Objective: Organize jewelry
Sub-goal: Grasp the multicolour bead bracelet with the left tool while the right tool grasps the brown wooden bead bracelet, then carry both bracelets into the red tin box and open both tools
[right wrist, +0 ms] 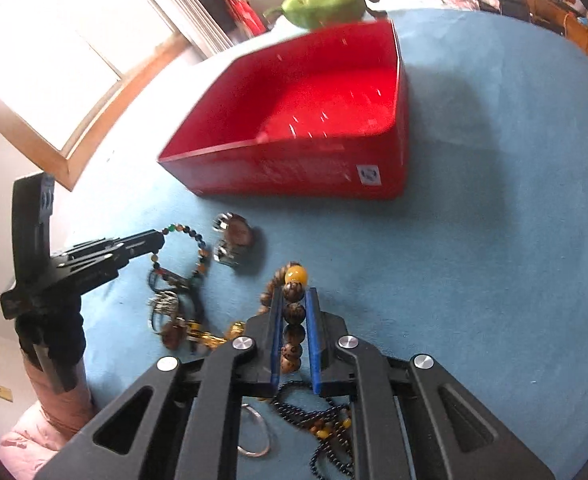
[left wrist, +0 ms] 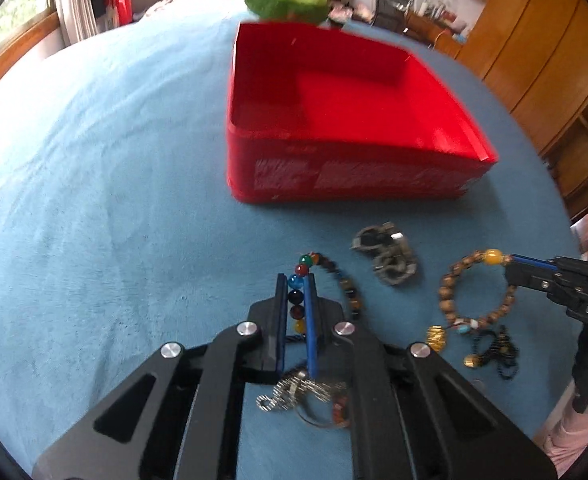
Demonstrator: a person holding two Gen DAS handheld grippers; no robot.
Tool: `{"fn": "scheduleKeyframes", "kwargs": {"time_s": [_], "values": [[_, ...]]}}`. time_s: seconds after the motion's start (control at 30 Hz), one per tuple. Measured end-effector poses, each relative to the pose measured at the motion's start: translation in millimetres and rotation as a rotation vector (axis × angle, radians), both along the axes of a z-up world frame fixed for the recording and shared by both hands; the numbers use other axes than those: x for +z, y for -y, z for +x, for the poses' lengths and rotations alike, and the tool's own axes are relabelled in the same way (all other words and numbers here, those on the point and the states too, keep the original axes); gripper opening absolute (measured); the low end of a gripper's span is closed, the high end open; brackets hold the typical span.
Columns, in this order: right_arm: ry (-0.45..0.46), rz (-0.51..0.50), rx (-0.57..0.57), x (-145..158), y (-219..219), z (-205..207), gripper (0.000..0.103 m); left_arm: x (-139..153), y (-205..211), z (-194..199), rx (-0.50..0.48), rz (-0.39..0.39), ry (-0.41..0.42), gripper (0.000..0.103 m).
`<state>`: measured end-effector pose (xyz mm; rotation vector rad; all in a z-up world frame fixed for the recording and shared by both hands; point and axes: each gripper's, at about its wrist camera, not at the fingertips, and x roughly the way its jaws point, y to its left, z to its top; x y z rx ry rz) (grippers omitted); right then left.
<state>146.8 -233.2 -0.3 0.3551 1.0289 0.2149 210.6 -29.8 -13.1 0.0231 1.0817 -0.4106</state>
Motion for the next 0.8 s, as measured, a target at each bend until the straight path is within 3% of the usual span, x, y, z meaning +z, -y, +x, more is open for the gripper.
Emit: {"fn": "scheduleKeyframes", "kwargs": {"time_s": [0.4, 0.8], "values": [[0.114, 0.004, 0.020, 60.6, 9.8, -25.5, 0.011, 66.7, -3.5, -30.0, -0.021, -0.093, 0.154, 0.006], [0.246, -0.014, -0.050, 107.2, 13.7, 24.5, 0.011, 99.2, 34.0, 22.2, 0.011, -0.095, 0.241, 0.006]]}}
